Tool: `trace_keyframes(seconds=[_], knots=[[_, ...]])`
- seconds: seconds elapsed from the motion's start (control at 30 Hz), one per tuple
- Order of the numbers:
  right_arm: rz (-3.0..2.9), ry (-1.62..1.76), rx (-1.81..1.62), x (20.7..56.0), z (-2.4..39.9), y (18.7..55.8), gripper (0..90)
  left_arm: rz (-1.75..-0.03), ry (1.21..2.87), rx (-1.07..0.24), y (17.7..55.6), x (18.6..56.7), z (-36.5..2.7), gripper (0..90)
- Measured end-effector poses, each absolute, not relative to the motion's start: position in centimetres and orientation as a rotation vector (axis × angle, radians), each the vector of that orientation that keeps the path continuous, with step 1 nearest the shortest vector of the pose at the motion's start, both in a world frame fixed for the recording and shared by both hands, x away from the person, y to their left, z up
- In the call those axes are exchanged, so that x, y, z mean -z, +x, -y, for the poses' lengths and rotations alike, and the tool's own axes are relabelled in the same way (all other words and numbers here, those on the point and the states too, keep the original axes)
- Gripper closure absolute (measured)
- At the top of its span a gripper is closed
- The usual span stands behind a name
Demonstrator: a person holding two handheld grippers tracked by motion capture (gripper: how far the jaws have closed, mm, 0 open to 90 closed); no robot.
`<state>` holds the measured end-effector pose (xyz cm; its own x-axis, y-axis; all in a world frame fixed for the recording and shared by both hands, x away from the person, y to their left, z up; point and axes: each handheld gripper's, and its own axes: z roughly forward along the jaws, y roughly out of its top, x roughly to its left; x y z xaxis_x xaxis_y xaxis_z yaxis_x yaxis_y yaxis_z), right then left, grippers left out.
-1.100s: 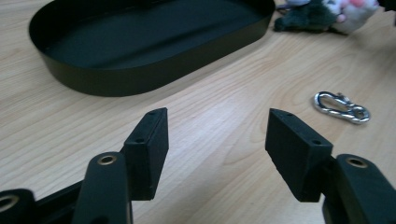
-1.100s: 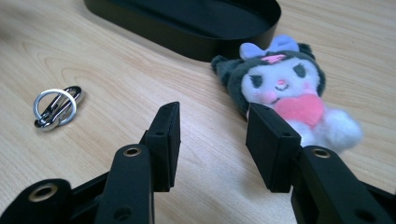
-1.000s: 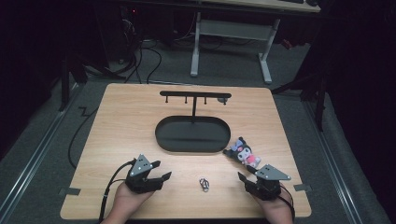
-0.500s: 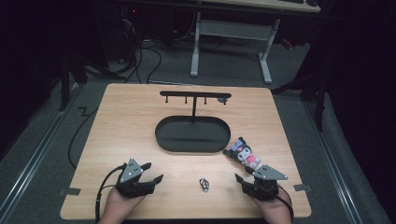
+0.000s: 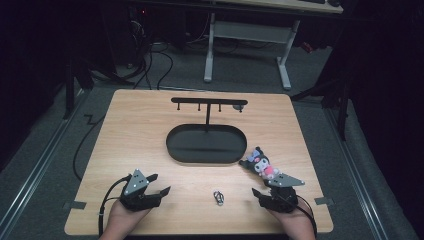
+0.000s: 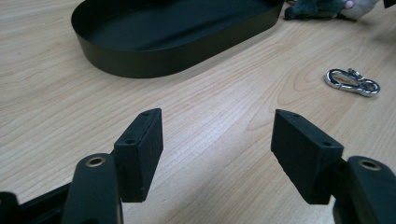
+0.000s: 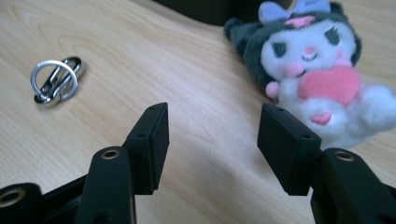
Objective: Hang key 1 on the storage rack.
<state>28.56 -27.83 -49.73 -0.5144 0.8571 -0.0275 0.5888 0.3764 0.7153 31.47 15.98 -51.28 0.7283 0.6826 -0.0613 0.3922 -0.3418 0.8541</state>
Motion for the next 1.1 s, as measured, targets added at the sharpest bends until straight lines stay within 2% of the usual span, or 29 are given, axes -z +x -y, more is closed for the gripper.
trace_keyframes(seconds=[0.77,1.1], knots=[[-2.487,1.218,-0.631,48.8,27.8,28.8,40.6,-0.767,1.991,-0.354,31.3,51.3,-15.4,34.9],[-2.542,1.325,-0.528,48.8,28.3,29.5,39.0,-0.749,2.0,-0.347,31.2,51.3,-15.3,34.6]])
